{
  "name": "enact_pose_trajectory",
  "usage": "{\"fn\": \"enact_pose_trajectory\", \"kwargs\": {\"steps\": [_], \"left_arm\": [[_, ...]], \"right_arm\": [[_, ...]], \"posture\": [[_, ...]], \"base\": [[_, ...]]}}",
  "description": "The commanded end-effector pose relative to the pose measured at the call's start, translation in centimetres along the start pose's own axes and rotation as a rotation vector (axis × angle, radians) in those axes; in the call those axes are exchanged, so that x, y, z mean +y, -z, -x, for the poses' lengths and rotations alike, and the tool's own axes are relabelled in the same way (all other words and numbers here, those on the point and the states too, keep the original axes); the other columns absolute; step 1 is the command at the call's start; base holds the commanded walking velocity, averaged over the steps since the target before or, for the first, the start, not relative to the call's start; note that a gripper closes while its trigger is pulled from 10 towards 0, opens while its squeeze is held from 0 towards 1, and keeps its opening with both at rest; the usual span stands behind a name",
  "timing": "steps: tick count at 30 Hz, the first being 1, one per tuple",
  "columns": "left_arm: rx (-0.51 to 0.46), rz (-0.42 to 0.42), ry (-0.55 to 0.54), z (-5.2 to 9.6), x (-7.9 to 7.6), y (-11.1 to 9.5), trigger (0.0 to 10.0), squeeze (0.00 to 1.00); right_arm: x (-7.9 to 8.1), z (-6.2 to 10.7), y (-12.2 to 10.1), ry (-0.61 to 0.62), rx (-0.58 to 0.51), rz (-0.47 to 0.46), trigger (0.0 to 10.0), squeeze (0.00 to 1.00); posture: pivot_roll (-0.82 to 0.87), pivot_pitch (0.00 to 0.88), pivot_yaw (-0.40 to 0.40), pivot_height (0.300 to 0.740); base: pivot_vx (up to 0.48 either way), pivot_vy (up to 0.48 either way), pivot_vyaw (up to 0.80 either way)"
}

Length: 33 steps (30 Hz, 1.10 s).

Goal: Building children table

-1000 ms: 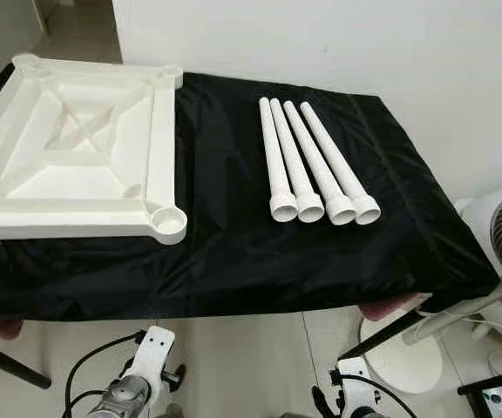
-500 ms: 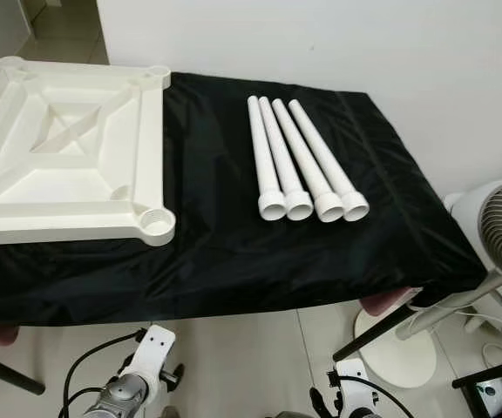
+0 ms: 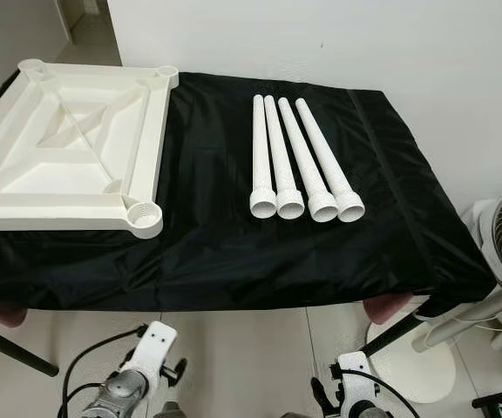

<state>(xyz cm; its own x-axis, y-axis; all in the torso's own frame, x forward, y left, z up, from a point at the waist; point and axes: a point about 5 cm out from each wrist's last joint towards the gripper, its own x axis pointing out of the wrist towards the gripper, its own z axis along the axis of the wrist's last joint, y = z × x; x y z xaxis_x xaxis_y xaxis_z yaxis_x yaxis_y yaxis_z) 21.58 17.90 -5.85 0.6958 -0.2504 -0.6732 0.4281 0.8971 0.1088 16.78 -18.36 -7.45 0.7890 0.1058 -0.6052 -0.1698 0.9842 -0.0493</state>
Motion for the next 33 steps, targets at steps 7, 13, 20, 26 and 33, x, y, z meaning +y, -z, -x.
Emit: {"fn": "enact_pose_trajectory", "kwargs": {"steps": [7,13,20,26,33], "left_arm": [[-0.152,-0.139,0.263,0.3,0.0,-2.3,10.0,1.0],[-0.244,-0.27,0.407,1.0,-0.4,-3.3,10.0,0.0],[-0.401,-0.403,0.595,2.0,-0.6,-6.1,10.0,0.0],[-0.465,-0.529,0.811,4.4,-1.3,-7.8,10.0,0.0],[-0.439,-0.596,0.888,5.9,-1.1,-8.1,10.0,0.0]], "right_arm": [[-0.4,0.1,-2.6,-0.089,-0.196,0.087,10.0,0.0],[-1.0,1.0,-3.7,-0.176,-0.295,0.152,10.0,1.0],[-1.9,2.4,-4.6,-0.303,-0.319,0.25,10.0,0.0],[-2.1,4.7,-6.2,-0.52,-0.356,0.348,10.0,0.0],[-2.3,7.1,-6.9,-0.667,-0.325,0.38,10.0,0.0]], "posture": [[0.07,0.013,-0.041,0.74],[0.06,0.017,-0.045,0.74],[0.06,0.023,-0.054,0.74],[0.07,0.031,-0.047,0.74],[0.07,0.029,-0.045,0.74]], "base": [[0.0,0.0,0.0],[0.0,0.0,0.0],[0.0,0.0,0.0],[0.0,0.0,0.0],[0.0,0.0,0.0]]}}
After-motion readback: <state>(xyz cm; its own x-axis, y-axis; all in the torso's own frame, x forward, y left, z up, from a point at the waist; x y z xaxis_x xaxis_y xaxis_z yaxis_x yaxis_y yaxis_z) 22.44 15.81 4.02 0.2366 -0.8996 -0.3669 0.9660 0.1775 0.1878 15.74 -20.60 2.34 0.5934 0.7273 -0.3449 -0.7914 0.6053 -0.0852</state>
